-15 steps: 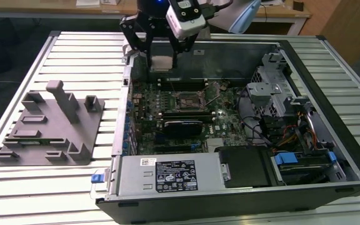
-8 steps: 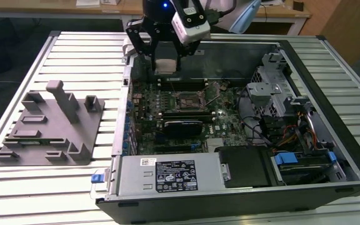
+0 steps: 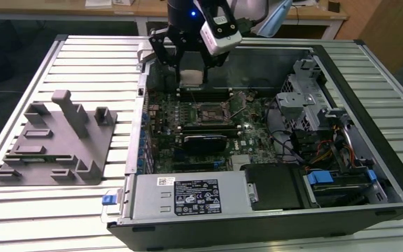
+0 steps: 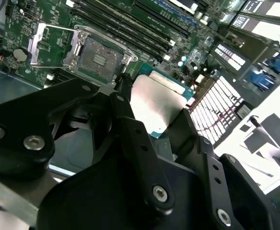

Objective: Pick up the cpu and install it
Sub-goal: 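Pick up the cpu and move it towards the insertion slot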

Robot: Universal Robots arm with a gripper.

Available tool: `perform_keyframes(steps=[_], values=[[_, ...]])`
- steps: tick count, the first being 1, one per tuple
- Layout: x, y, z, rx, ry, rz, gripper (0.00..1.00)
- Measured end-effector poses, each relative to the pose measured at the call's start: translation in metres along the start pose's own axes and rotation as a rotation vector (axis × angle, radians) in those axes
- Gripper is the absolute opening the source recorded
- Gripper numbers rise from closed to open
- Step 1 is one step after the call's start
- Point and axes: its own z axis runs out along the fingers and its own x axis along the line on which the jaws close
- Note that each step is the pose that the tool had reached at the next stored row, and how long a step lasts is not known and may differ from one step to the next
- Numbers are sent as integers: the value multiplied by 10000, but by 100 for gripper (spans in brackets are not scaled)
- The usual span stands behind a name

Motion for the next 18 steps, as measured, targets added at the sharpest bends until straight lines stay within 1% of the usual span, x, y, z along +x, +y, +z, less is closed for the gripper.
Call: perform_keyframes(steps=[6, 12, 18], values=[[-76, 16, 90, 2, 1, 1, 55], [-137, 30, 184, 2, 1, 1, 55], [-234, 70, 267, 2, 1, 1, 55]])
